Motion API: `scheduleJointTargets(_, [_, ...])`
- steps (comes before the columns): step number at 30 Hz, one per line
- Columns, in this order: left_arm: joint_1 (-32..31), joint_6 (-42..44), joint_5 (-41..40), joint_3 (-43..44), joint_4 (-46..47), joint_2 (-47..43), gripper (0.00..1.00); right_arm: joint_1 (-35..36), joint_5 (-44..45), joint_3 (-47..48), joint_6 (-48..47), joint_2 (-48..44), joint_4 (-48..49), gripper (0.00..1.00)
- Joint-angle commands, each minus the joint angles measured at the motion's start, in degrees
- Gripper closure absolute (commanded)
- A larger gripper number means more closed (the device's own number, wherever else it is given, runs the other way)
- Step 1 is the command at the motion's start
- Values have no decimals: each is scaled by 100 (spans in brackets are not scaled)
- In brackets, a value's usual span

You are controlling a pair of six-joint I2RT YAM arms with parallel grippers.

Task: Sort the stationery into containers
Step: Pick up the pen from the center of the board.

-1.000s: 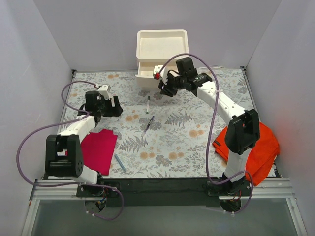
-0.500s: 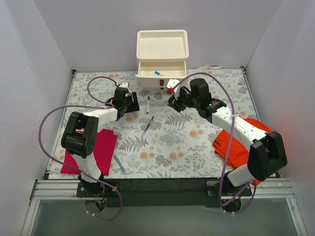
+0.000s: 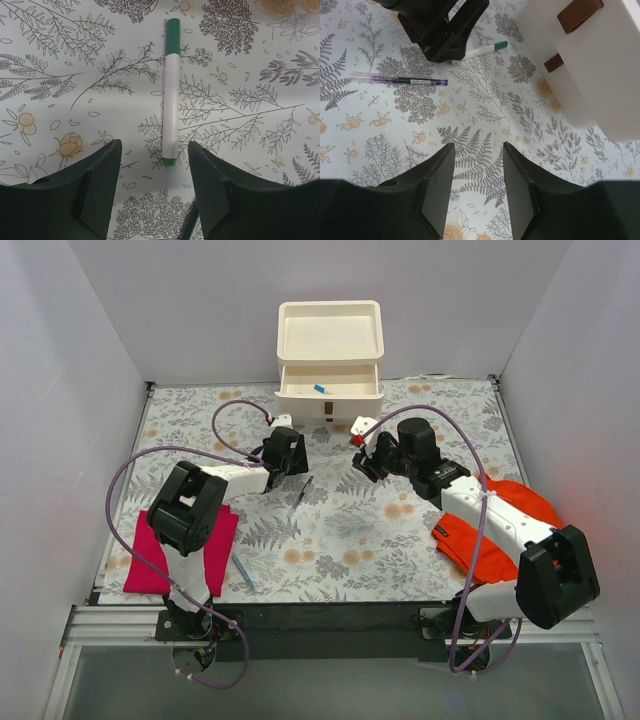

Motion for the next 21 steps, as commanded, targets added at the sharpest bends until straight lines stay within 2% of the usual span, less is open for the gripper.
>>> scheduleJointTargets(1, [-242,145,-757,67,200,87,45,-114,36,-115,48,-267,329,48])
scheduleJointTargets(3, [-304,225,-1116,110,209,166,46,-158,36,-124,39,-302,329,48])
scheduleJointTargets(6, [-348,295,-1381,137,95,280,53,-246,-8,-185,39,-329,355,48])
scheduleJointTargets(12, [-366,567,-1268,111,42,482,61,-465,-87,-334,162,-408,487,48])
scheduleJointTargets(13, [-392,611,-1163,93,42,500,65,-483,-113,-361,162,-460,496,48])
scheduleJointTargets(14, [-392,751,-1093,76,50,509,83,-509,-105,-396,171,-478,505,48])
scheduleJointTargets(17, [-401,822,-847,-29,-186,317,100,-580,-131,-510,188,-575,496,48])
scheduleJointTargets(21, [-401,1251,-644,-389,-362,-384,100,-676,-184,-537,197,-645,487,48])
